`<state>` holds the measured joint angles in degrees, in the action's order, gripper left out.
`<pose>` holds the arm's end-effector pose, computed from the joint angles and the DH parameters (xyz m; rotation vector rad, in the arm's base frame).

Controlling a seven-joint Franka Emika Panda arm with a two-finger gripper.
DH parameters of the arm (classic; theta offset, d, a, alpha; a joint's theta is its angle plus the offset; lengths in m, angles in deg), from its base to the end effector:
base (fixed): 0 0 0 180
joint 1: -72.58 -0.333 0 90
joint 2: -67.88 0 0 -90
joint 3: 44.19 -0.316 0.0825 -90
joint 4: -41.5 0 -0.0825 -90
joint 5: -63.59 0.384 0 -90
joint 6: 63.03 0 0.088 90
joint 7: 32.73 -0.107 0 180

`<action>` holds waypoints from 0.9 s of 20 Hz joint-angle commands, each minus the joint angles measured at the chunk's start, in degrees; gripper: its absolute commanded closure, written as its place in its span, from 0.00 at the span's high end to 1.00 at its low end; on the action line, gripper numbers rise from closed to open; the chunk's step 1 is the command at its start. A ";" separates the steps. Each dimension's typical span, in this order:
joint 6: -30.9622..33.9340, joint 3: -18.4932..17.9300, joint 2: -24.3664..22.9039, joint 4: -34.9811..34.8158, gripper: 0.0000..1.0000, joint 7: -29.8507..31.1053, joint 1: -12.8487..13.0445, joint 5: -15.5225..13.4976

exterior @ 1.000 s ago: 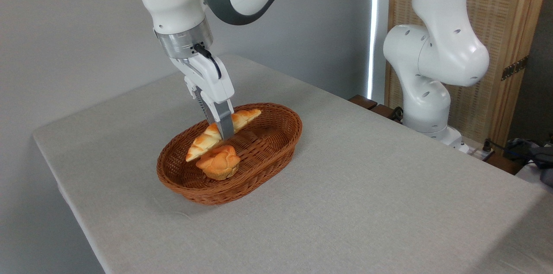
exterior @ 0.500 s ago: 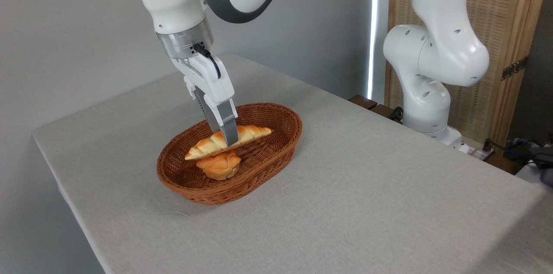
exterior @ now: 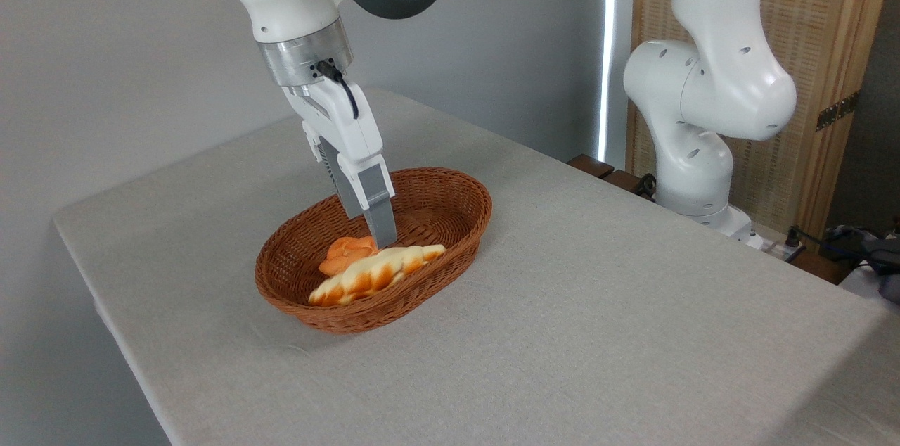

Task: Put bread into the basket
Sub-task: 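Open the gripper and raise it away from the basket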

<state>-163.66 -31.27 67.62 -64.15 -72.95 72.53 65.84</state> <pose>0.5389 -0.1197 0.5131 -2.7849 1.4066 0.1407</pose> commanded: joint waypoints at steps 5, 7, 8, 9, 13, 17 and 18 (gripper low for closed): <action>0.53 -1.67 -1.15 2.46 1.00 0.14 0.22 0.12; 0.70 -2.80 -1.32 3.70 1.00 2.50 0.22 0.03; 0.79 -3.94 -1.33 4.57 1.00 4.51 0.22 -0.15; 1.23 -4.56 -1.50 5.62 1.00 5.75 0.22 -0.41; 3.50 -8.78 -1.59 8.96 1.00 5.68 0.22 -5.49; 5.27 -10.72 -1.42 10.81 1.00 4.98 0.39 -6.65; 5.27 -10.72 -1.24 10.99 1.00 4.54 0.31 -6.48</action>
<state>-160.11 -41.25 65.98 -54.89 -68.00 72.24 60.17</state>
